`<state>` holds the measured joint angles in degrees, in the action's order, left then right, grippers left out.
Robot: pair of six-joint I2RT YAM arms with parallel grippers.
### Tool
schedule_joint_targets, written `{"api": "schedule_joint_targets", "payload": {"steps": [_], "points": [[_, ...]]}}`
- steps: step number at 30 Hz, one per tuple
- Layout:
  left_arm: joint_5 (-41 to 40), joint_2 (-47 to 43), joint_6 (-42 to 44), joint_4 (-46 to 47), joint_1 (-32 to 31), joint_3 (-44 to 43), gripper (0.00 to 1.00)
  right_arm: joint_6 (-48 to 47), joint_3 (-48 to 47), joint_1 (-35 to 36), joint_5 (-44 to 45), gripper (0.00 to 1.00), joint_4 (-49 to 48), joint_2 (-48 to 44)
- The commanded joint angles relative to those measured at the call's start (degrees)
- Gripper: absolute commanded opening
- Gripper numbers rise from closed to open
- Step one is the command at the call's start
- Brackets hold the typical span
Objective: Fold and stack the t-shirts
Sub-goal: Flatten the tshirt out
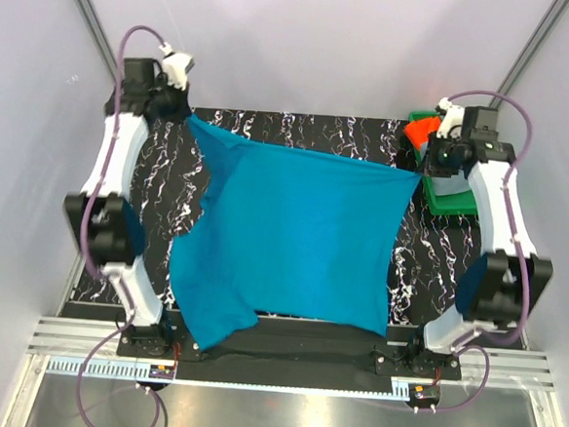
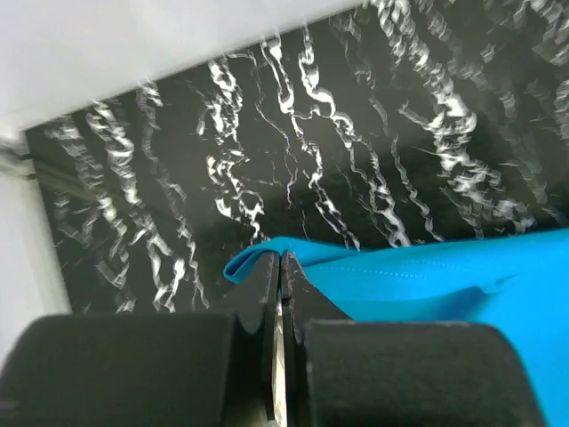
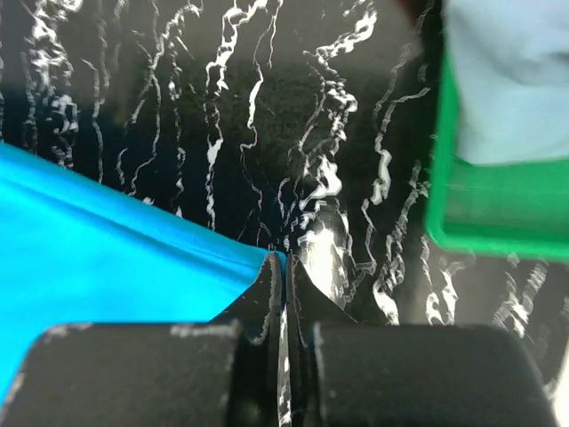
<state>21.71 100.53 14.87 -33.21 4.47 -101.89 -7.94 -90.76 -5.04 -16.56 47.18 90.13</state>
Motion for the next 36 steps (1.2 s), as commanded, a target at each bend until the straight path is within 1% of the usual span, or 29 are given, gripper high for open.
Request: {"api": "schedule_joint_targets", "payload": {"steps": [1, 2, 3, 5, 6, 8, 9, 12, 15, 16, 18, 21, 23, 27, 28, 30, 31, 36], "points": [[1.13, 10.97, 3.76, 0.7, -0.6, -16.55, 0.0, -0.4, -1.61, -0.24, -2.51, 0.0, -7.97, 5.13], [1.4, 14.13, 4.02, -2.09, -0.69, -20.16, 0.0, -0.75, -2.48, -0.24, -2.6, 0.0, -8.5, 7.15], [0.97, 19.56, 4.98, -3.34, -0.86, -26.55, 0.0, -1.19, -5.19, -0.32, -2.43, 0.0, -8.94, 11.69], [0.35, 23.12, 4.99, -3.62, -1.3, -30.2, 0.0, -2.6, -9.32, -0.32, -2.69, 0.0, -8.16, 16.72], [-0.18, 24.52, 5.16, -2.66, -1.48, -30.39, 0.0, -2.86, -13.35, -0.32, -3.21, 0.0, -7.46, 21.45], [-1.06, 24.98, 6.65, 0.24, -2.35, -29.08, 0.0, -3.3, -16.45, 0.03, -3.13, 0.0, -7.8, 25.17], [-1.84, 24.8, 6.75, 1.56, -2.36, -26.63, 0.0, -3.39, -17.94, 0.2, -2.43, 0.0, -7.63, 28.23], [-3.78, 23.49, 6.49, 6.57, -2.71, -22.15, 0.0, -4.1, -24.62, 0.99, -1.38, 0.0, -6.84, 32.99], [-10.0, 22.61, 5.17, 13.07, -2.62, -18.19, 0.02, -4.71, -25.69, 1.43, 0.99, 0.0, -8.41, 35.28], [-10.81, 22.6, 4.9, 14.91, -2.62, -17.56, 0.02, -4.71, -25.96, 1.43, 1.17, 0.0, -8.68, 35.64], [-11.17, 22.6, 4.38, 15.37, -2.62, -17.03, 0.02, -4.71, -26.22, 1.7, 1.26, 0.0, -8.86, 36.43], [-10.56, 22.08, 3.41, 14.58, -2.97, -16.77, 0.03, -4.8, -26.66, 1.87, 1.79, 0.0, -9.12, 36.7], [-9.59, 21.46, 3.67, 12.75, -3.59, -16.5, 0.06, -5.06, -27.19, 1.87, 2.93, 0.0, -9.38, 36.87], [-6.34, 18.57, 2.97, 9.4, -4.21, -15.98, 0.07, -5.5, -29.03, 1.87, 7.05, 0.0, -10.7, 37.58], [-6.33, 18.21, 3.06, 8.26, -4.12, -15.89, 0.07, -5.5, -29.21, 1.87, 7.41, 0.0, -10.88, 37.58], [-6.42, 17.25, 3.58, 7.2, -4.12, -15.8, 0.03, -5.33, -29.82, 1.87, 8.12, 0.0, -11.06, 38.01], [-6.33, 16.98, 3.5, 7.02, -5.25, -15.45, 0.02, -5.07, -29.91, 1.87, 8.03, 0.0, -11.14, 38.1], [-8.0, 18.38, 3.94, 7.63, -5.26, -15.71, 0.02, -5.06, -32.19, 1.96, 9.61, 0.0, -11.23, 40.65]]}}
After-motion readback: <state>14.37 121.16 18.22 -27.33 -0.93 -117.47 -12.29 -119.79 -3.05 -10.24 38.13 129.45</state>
